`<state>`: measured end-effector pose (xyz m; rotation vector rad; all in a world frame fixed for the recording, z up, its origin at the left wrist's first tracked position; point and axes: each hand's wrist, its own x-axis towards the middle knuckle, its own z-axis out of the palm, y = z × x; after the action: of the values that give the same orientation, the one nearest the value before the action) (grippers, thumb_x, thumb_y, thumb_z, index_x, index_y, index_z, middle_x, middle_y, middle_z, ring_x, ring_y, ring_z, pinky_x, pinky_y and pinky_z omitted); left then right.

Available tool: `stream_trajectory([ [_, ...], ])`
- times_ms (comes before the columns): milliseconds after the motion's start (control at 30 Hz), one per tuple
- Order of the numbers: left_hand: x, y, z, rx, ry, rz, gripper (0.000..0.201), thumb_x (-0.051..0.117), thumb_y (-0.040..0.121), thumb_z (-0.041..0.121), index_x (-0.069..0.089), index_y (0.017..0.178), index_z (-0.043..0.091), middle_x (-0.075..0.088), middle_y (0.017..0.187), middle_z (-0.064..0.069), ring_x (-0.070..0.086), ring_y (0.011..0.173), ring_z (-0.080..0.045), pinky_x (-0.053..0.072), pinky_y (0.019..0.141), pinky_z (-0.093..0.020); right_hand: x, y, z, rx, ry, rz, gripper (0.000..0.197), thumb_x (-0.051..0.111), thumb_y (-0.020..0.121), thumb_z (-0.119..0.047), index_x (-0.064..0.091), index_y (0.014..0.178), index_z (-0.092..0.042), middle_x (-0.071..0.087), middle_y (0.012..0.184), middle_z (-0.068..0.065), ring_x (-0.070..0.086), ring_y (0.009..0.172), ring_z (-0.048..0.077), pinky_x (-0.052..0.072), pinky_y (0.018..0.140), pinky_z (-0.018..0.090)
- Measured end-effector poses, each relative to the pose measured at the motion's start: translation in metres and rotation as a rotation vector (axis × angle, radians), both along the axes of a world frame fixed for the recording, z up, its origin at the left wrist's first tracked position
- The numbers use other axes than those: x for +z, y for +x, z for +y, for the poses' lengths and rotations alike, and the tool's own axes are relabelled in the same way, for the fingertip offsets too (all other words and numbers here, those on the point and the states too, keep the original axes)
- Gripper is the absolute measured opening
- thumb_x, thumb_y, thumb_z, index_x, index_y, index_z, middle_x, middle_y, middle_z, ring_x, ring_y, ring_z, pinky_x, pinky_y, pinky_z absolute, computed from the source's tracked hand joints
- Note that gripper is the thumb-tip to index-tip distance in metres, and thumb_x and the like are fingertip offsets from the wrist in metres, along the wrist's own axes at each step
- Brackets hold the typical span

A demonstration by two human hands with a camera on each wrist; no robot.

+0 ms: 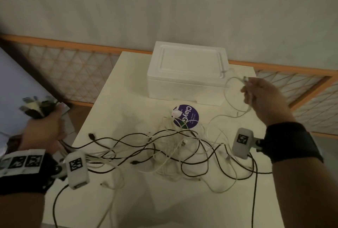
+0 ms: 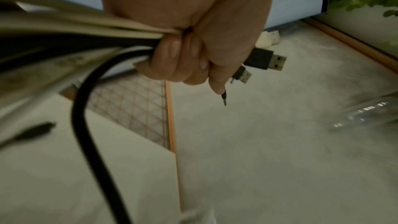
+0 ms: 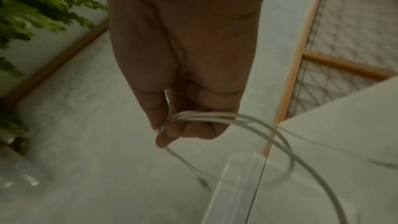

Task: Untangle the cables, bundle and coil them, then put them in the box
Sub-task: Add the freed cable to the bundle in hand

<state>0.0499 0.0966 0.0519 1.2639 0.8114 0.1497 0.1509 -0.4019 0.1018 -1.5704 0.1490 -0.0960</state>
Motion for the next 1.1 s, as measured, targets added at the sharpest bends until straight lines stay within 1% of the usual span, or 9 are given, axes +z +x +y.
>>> stream_trajectory([
  [133,0.005,0.023,-0.064,-0.168,0.015,-0.077,0.037,0.050,0.097,0.034,0.035,0.065,0.023,0.031,0.039,0.009,0.022,0.027,-0.002,0.018,0.032,-0.010,-0.008,-0.013,0.063,0.235,-0.005,-0.006,0.014,0.063,0.088,-0.012,0.068,0.090,-0.024,0.069,0.076,0.001,0.054,0.065,0.014,0.045,0.066,0.026],
  [267,0.009,0.029,-0.137,-0.330,-0.165,-0.043,0.026,0.054,0.095,0.033,0.055,0.077,0.015,0.069,0.069,-0.001,0.026,0.028,-0.002,0.021,0.031,-0.013,-0.022,-0.032,0.124,0.431,-0.018,0.021,0.020,0.057,0.088,0.005,0.066,0.096,-0.011,0.069,0.076,0.005,0.059,0.066,0.014,0.048,0.065,0.021],
  [333,0.008,0.030,-0.163,-0.361,-0.299,-0.023,0.025,0.052,0.096,0.033,0.060,0.088,0.011,0.074,0.083,-0.003,0.023,0.029,-0.002,0.021,0.031,-0.014,-0.029,-0.044,0.147,0.531,-0.070,0.049,0.022,0.054,0.087,0.012,0.062,0.099,-0.006,0.067,0.077,0.006,0.059,0.065,0.010,0.047,0.064,0.019],
  [400,0.007,0.028,-0.179,-0.335,-0.386,-0.027,0.023,0.053,0.095,0.033,0.062,0.093,0.011,0.073,0.078,0.001,0.022,0.031,-0.003,0.022,0.031,-0.014,-0.036,-0.055,0.160,0.615,-0.121,0.066,0.027,0.053,0.086,0.014,0.061,0.095,-0.010,0.066,0.076,0.004,0.059,0.067,0.009,0.046,0.066,0.018],
  [500,-0.001,0.026,-0.182,-0.283,-0.440,-0.024,0.018,0.057,0.094,0.029,0.063,0.095,0.012,0.074,0.085,0.002,0.024,0.032,-0.003,0.023,0.032,-0.016,-0.045,-0.065,0.163,0.658,-0.262,0.061,0.025,0.060,0.086,0.004,0.060,0.091,-0.020,0.068,0.078,0.003,0.061,0.073,0.011,0.049,0.071,0.018],
  [633,-0.007,0.026,-0.182,-0.254,-0.434,-0.004,0.014,0.058,0.093,0.024,0.065,0.101,0.015,0.071,0.089,-0.003,0.025,0.031,-0.003,0.024,0.032,-0.015,-0.055,-0.068,0.155,0.694,-0.372,0.117,0.020,0.065,0.085,-0.006,0.060,0.091,-0.025,0.071,0.082,0.008,0.063,0.072,0.015,0.053,0.077,0.031],
  [767,-0.011,0.028,-0.184,-0.268,-0.403,0.009,0.017,0.057,0.094,0.026,0.064,0.101,0.012,0.072,0.088,-0.003,0.025,0.032,-0.003,0.024,0.032,-0.015,-0.056,-0.067,0.149,0.808,-0.517,0.144,0.018,0.066,0.087,-0.016,0.062,0.105,-0.020,0.067,0.077,-0.005,0.059,0.064,-0.003,0.046,0.063,0.008],
  [1000,-0.019,0.031,-0.172,-0.263,-0.376,0.010,0.021,0.057,0.095,0.026,0.056,0.081,0.010,0.075,0.091,-0.005,0.025,0.030,-0.003,0.026,0.031,-0.015,-0.061,-0.064,0.136,0.961,-0.719,0.064,0.015,0.070,0.084,-0.021,0.063,0.096,-0.026,0.058,0.071,-0.011,0.051,0.060,-0.005,0.043,0.061,0.008],
  [1100,-0.024,0.033,-0.159,-0.234,-0.334,0.005,0.020,0.054,0.096,0.025,0.058,0.082,0.011,0.072,0.095,-0.003,0.025,0.030,-0.002,0.026,0.032,-0.014,-0.059,-0.061,0.126,0.762,-0.506,0.113,0.015,0.064,0.086,-0.009,0.062,0.092,-0.022,0.066,0.074,-0.005,0.058,0.063,0.000,0.050,0.065,0.019],
])
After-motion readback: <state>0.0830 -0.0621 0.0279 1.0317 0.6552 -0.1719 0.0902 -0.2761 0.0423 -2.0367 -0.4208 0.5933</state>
